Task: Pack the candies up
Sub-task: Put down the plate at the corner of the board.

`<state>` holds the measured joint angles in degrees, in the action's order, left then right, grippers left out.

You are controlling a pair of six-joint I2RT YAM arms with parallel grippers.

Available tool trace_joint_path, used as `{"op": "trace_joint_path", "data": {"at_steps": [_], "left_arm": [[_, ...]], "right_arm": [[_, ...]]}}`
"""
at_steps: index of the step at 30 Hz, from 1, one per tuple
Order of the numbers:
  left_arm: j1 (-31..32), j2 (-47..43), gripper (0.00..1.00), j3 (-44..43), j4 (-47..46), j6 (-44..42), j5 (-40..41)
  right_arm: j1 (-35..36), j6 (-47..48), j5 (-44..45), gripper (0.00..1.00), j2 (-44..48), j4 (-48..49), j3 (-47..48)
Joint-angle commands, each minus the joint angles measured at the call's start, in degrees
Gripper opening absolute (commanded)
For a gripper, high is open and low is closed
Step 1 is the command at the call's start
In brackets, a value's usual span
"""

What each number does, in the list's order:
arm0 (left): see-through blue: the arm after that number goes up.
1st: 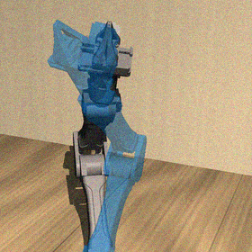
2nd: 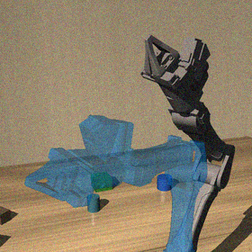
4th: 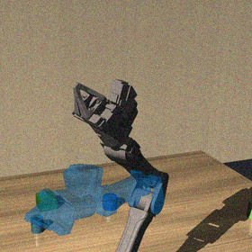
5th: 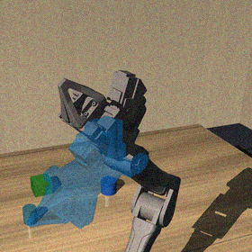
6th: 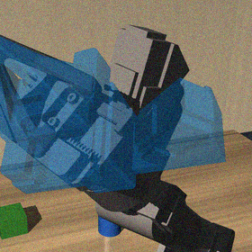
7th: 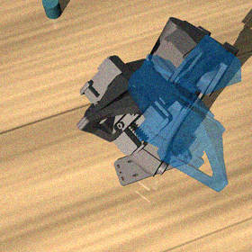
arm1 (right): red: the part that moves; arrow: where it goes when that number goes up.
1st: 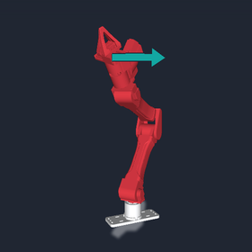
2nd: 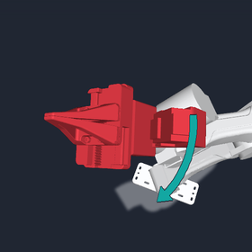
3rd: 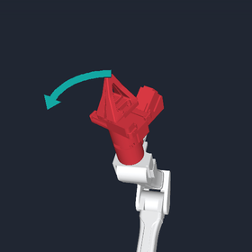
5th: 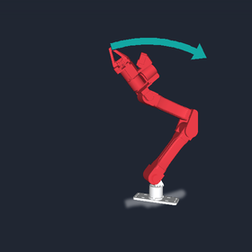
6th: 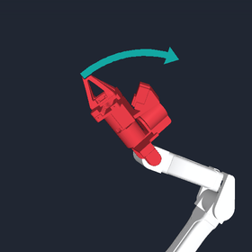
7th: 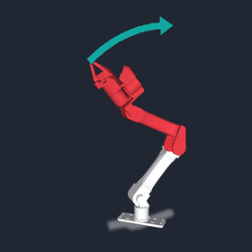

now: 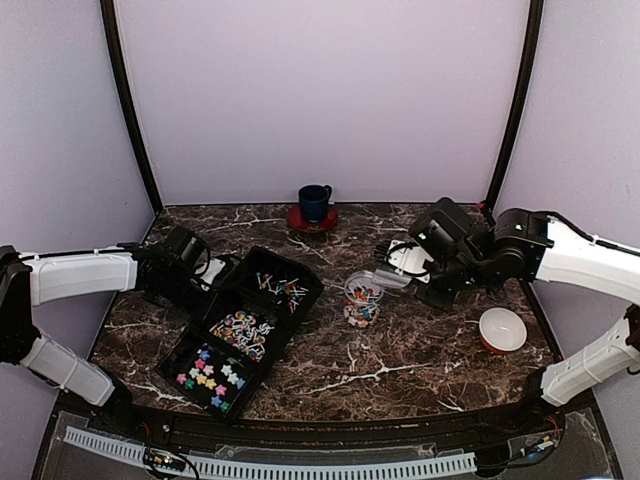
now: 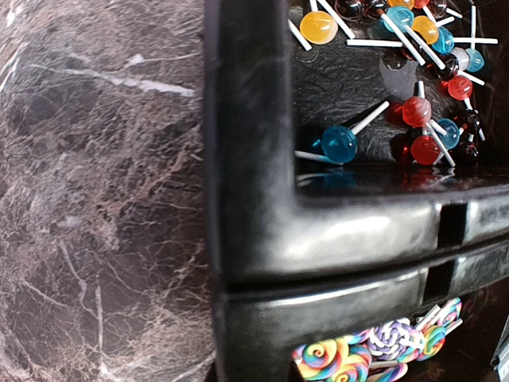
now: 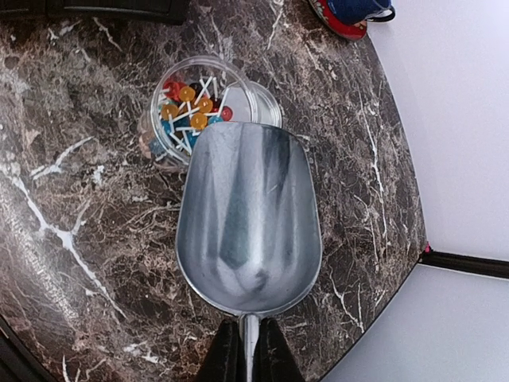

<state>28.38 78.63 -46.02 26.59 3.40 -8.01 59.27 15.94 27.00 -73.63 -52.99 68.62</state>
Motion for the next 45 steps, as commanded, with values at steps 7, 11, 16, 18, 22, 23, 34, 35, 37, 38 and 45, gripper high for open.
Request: {"op": "trace_joint_path", "data": {"at_steps": [7, 11, 16, 18, 22, 23, 34, 35, 37, 38, 45], "left_arm": [[-5.36, 3.33, 0.0, -5.49, 1.01, 0.84, -3.0], [-6.74, 6.01, 0.0, -9.23, 2.67, 2.0, -1.1], [-9.05, 11.39, 0.0, -16.33, 5.6, 2.92, 1.03], [-10.58, 14.31, 0.0, -19.46, 6.64, 2.97, 1.53], [-13.9, 20.04, 0.0, -26.3, 8.94, 2.77, 1.8], [-14.83, 21.26, 0.0, -27.6, 9.26, 2.81, 1.95], [-24.32, 30.56, 0.0, -37.77, 11.85, 1.65, 2.27], [-25.27, 31.16, 0.0, -38.3, 11.76, 1.27, 2.03], [-27.11, 32.92, 0.0, -39.54, 11.71, 0.19, 1.54], [-28.17, 33.77, 0.0, -40.62, 11.92, -0.65, 1.4], [-31.75, 39.4, 0.04, -46.53, 13.85, -4.94, 5.38]], "right_arm": [[0.24, -3.63, 3.94, 0.0, 2.79, 14.58, -4.15], [-0.38, -5.02, 5.38, 0.0, 3.46, 17.53, -6.02], [-1.72, -5.72, 6.78, 0.0, 5.62, 21.09, -8.12], [-2.39, -5.83, 7.31, 0.0, 6.45, 22.15, -9.03], [-3.34, -6.09, 8.26, 0.0, 8.07, 23.94, -11.0], [-3.43, -6.17, 8.45, 0.0, 8.52, 24.31, -11.37], [-3.63, -6.43, 7.42, 0.0, 12.52, 25.34, -12.18], [-3.63, -6.45, 7.19, 0.0, 12.54, 25.48, -12.19], [-3.63, -6.44, 7.23, 0.0, 12.5, 25.57, -12.19], [-3.63, -6.45, 7.49, 0.0, 12.36, 25.49, -12.19], [-5.07, -6.95, 8.66, 0.0, 11.23, 25.46, -12.56]]}}
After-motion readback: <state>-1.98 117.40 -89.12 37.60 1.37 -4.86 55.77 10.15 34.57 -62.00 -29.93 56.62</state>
